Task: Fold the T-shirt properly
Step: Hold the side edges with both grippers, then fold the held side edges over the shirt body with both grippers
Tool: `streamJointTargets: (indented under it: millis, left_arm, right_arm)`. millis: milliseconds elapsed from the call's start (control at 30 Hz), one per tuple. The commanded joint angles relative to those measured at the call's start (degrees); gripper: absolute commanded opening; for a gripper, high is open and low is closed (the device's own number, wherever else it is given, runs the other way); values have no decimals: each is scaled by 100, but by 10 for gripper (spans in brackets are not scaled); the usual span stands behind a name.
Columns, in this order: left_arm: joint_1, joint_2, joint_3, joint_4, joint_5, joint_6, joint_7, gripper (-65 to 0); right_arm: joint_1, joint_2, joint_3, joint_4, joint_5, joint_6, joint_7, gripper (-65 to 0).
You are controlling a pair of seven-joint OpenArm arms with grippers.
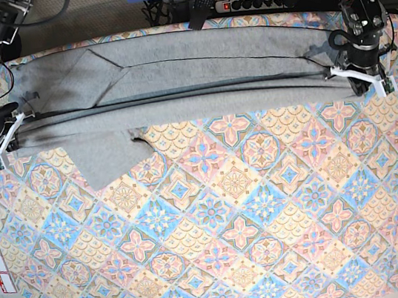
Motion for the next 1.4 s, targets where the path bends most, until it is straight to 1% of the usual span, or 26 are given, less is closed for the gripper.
streamJointTargets:
  millis: [0, 200, 300, 400, 500, 533, 600, 667, 767, 867, 933, 1067, 1133, 1233, 1367]
  left_arm:
    - [49, -79, -36, 113, 70, 87, -174, -650]
    - [199, -70, -9, 86, 78, 87, -148, -650]
    - [199, -70, 0, 34, 87, 87, -139, -650]
    - [190, -88, 228, -160, 149, 87, -139, -650]
    - [199, -96, 386, -239, 149, 87, -95, -650]
    - [199, -96, 430, -239, 131, 87, 63, -647]
    - [181, -88, 448, -213, 87, 87, 459, -610]
    - [164, -79, 457, -186, 87, 87, 679, -566]
    - [190, -79, 518, -81, 78, 87, 732, -494]
    - [190, -79, 492, -10, 78, 87, 740, -444]
    - [190, -79, 474, -10, 78, 87, 723, -443]
    - [146, -79, 448, 42, 78, 96, 714, -471]
    - [146, -70, 342, 192, 70, 96, 714, -471]
    - [190, -70, 334, 456, 70, 96, 749, -442]
    - [190, -70, 316, 675, 70, 131, 758, -399]
  right_arm:
    - [74, 157, 35, 77, -14, -93, 80, -648]
    - [65, 148, -27, 68, -40, -93, 72, -646]
    - [65, 148, -378, 68, -49, -93, 72, -644]
    - [30, 148, -651, 68, -58, -93, 72, -642]
    - [-41, 148, -721, 77, -58, -93, 72, -611]
    - [-41, 148, -721, 77, -58, -93, 72, -592]
    - [-41, 148, -704, 103, -58, -93, 72, -550]
    - [-41, 148, -704, 156, -58, -93, 72, -514]
    - [-32, 157, -704, 288, -58, -93, 89, -472]
    - [-14, 157, -704, 516, -58, -93, 89, -461]
    - [-14, 157, -704, 639, -58, -93, 98, -461]
    - [-5, 157, -748, 666, -58, -93, 98, -460]
    - [179, 148, -853, 631, -58, -93, 80, -459]
    - [566, 148, -1319, 428, -58, -93, 72, -458]
    - [874, 148, -1829, -2, -58, -93, 72, -458]
